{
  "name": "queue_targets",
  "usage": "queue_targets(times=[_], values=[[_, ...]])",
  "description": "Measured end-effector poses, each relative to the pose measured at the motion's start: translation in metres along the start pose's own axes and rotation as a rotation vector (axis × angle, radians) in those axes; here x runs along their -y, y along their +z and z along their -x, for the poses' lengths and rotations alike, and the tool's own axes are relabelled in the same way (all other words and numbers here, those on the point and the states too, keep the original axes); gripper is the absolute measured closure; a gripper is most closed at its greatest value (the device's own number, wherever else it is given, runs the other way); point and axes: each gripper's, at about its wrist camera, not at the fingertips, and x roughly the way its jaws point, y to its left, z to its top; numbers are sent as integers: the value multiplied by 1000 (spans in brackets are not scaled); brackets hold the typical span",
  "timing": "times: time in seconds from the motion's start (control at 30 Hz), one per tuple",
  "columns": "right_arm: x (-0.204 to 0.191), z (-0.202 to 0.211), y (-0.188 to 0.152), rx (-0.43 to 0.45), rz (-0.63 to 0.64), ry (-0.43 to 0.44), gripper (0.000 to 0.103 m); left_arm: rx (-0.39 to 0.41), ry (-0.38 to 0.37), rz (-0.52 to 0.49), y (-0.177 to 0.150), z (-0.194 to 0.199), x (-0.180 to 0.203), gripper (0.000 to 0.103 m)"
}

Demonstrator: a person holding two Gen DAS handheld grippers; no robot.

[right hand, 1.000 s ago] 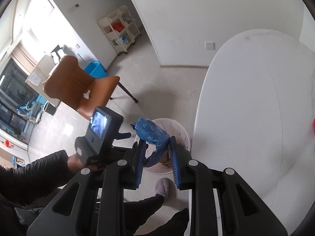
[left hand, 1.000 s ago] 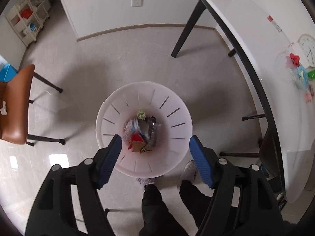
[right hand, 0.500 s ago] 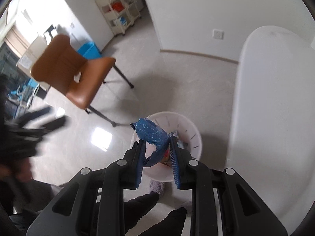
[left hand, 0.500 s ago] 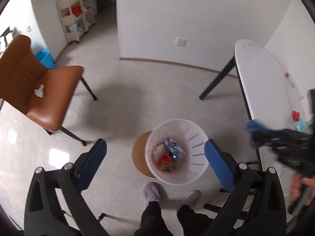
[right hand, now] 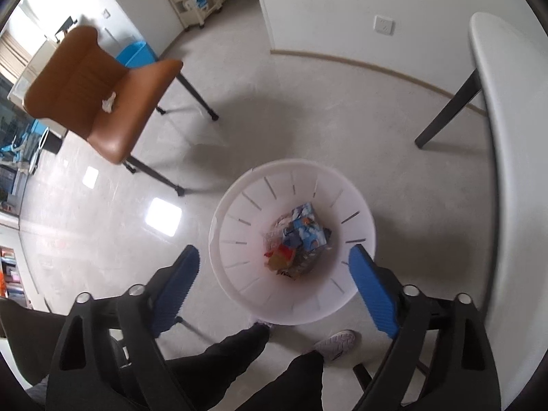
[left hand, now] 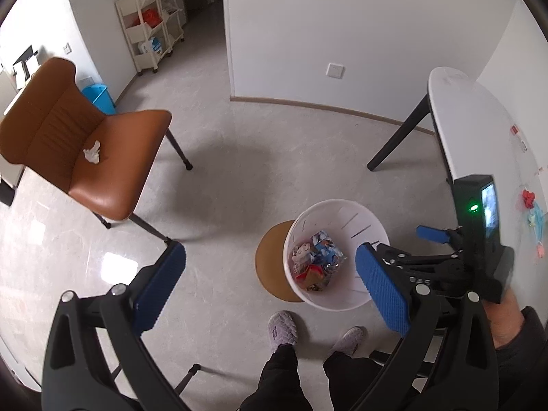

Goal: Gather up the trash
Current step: 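Move both open tools back over the table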

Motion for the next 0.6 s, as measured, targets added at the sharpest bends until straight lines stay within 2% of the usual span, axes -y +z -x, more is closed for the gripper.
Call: queue_targets(times=[0.13, 0.23, 0.33, 0.47, 0.6], values=[[3, 54, 9, 56, -32, -27, 9, 49, -38, -22, 13, 21, 19, 8], [11, 117, 8, 121, -63, -99, 3, 92, -74, -46, 24, 41, 40, 8], [28, 171, 2, 180, -113, -132, 3, 125, -125, -75, 35, 61, 69, 8], [65, 236, -22, 247, -209, -195, 3, 153, -209, -112, 46, 84, 120, 8], [101, 275, -52, 300, -286, -262, 3, 172, -265, -170, 46, 94, 175, 8]])
